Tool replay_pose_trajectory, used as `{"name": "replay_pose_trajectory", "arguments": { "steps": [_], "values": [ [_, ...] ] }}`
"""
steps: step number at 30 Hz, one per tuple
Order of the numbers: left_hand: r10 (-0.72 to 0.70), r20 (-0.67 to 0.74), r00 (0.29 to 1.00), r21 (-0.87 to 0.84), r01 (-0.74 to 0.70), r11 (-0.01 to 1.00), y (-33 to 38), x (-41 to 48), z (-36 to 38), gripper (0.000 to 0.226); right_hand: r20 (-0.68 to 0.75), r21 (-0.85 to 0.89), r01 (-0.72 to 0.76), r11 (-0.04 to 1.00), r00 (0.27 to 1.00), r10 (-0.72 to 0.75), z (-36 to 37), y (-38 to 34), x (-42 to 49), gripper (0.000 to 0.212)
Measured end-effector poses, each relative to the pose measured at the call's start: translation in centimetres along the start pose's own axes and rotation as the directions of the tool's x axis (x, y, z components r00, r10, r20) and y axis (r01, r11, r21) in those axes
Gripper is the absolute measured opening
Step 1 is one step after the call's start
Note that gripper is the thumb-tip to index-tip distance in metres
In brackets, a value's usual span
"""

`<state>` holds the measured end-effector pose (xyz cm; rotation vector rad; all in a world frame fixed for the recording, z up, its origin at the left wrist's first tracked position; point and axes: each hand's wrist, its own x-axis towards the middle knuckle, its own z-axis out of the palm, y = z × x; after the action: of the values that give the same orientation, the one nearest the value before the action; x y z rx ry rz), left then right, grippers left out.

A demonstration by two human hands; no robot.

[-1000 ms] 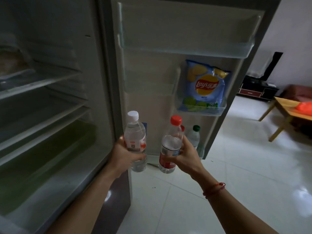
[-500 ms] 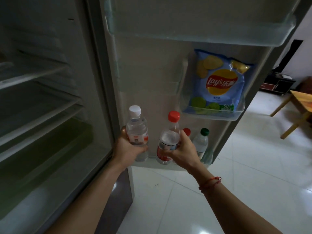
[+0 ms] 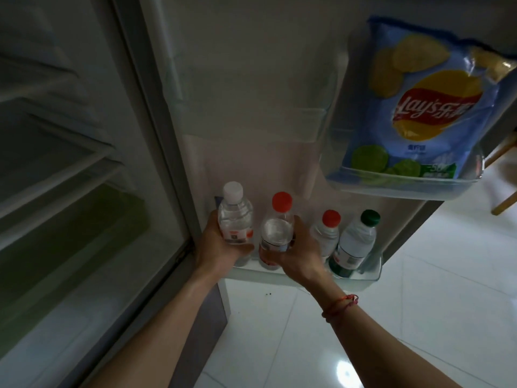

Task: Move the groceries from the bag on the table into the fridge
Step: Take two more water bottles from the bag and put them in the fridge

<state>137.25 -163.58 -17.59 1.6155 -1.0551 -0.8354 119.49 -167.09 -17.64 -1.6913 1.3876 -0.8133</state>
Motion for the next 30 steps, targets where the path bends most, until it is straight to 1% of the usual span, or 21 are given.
{"name": "replay_pose_trajectory", "arguments": {
  "steps": [5, 9, 11, 15, 20, 24, 30],
  "values": [
    [-0.026, 0.026, 0.999, 0.015, 0.026, 1.000, -2.0, 1.1, 0.8, 0.079, -0.001, -0.018, -0.065, 0.998, 0.998, 0.065, 1.2, 2.2, 0.7, 0.077],
    [-0.064, 0.036, 0.997, 0.017, 0.063, 0.998, -3.3, 2.0, 1.4, 0.079, -0.006, -0.038, -0.100, 0.994, 0.995, 0.100, 1.7, 3.1, 1.1, 0.073],
    [-0.078, 0.041, 0.996, 0.020, 0.077, 0.997, -3.8, 2.3, 1.6, 0.079, -0.002, -0.027, -0.103, 0.994, 0.995, 0.103, 1.9, 3.3, 1.3, 0.072],
    [-0.082, 0.040, 0.996, 0.053, 0.080, 0.995, -4.6, 2.5, 1.6, 0.077, -0.017, -0.015, -0.097, 0.995, 0.995, 0.096, 2.7, 3.7, 1.3, 0.078],
    [-0.106, 0.059, 0.993, 0.076, 0.101, 0.992, -5.9, 3.0, 1.6, 0.078, -0.034, 0.049, -0.106, 0.993, 0.994, 0.107, 3.3, 4.5, 1.4, 0.069],
    [-0.099, 0.053, 0.994, 0.073, 0.095, 0.993, -6.5, 3.3, 1.9, 0.081, -0.023, 0.042, -0.068, 0.997, 0.997, 0.069, 3.4, 4.4, 1.7, 0.075],
    [-0.083, 0.054, 0.995, 0.079, 0.079, 0.994, -6.5, 3.5, 1.9, 0.082, -0.027, 0.043, -0.082, 0.996, 0.996, 0.083, 3.7, 4.4, 1.7, 0.079]
  ]
}}
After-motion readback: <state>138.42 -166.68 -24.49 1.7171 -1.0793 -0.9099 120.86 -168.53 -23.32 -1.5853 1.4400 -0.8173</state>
